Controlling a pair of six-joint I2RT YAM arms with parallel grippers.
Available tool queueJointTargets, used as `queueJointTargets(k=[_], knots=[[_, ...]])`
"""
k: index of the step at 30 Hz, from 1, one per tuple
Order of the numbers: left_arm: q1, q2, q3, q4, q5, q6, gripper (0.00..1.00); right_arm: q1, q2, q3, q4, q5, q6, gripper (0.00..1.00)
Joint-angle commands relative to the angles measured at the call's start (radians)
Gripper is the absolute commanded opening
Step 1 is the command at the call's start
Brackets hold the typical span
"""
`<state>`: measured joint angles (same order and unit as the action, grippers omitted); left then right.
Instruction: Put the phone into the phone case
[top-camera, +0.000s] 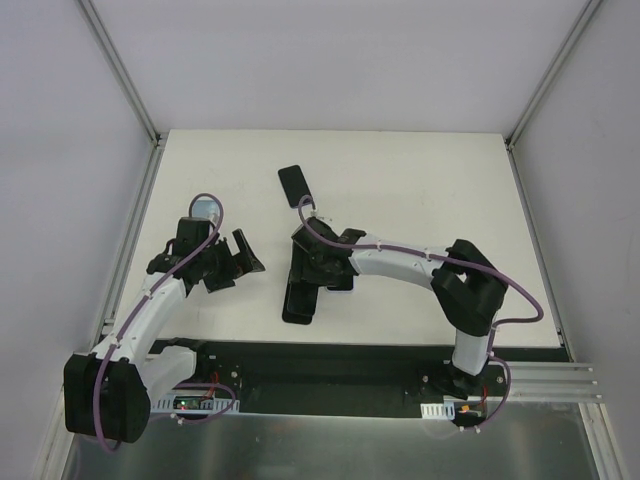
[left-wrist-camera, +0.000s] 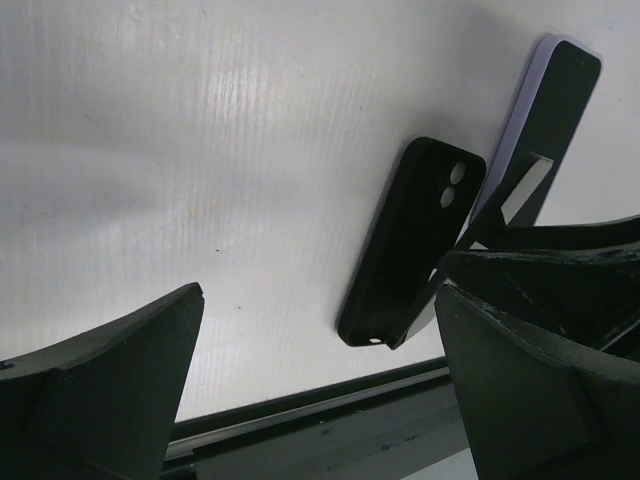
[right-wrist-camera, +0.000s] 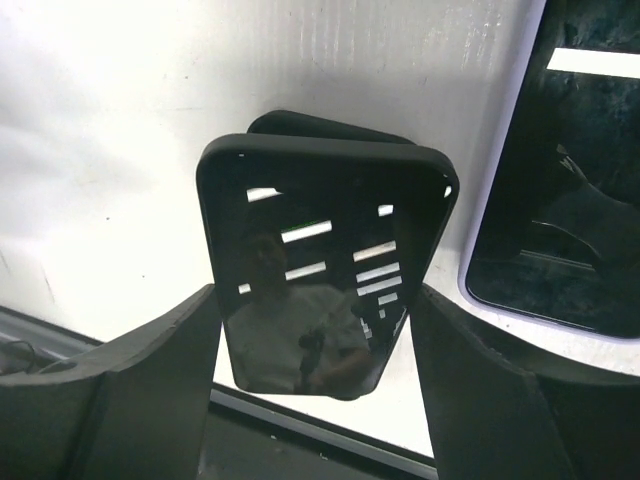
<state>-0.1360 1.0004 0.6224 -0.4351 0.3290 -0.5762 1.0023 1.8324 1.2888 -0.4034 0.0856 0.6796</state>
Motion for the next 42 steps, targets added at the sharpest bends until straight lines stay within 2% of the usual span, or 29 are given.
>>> queueJointTargets(k=[1, 17, 29, 37, 40, 42], knots=[[0.007, -0.025, -0.001, -0.011, 0.001, 0.013, 0.99, 0.025, 0.017, 0.069, 0.025, 0.059, 0.051, 0.29], [0.009, -0.028, -0.024, -0.01, -0.002, -0.025, 0.99, 0.032, -0.01, 0.113, -0.045, 0.057, 0.083, 0.29], [0.019, -0.037, -0.023, -0.021, 0.008, -0.022, 0.99, 0.042, 0.021, 0.069, -0.035, 0.063, 0.115, 0.28], [0.021, -0.039, -0.024, -0.021, -0.005, -0.028, 0.99, 0.07, 0.053, 0.072, -0.083, 0.101, 0.115, 0.32], [0.021, -0.031, -0.024, -0.021, -0.011, -0.033, 0.99, 0.07, 0.045, 0.063, -0.103, 0.123, 0.12, 0.39], [0.021, -0.028, -0.02, -0.021, -0.012, -0.034, 0.99, 0.071, 0.048, 0.063, -0.117, 0.131, 0.127, 0.46]])
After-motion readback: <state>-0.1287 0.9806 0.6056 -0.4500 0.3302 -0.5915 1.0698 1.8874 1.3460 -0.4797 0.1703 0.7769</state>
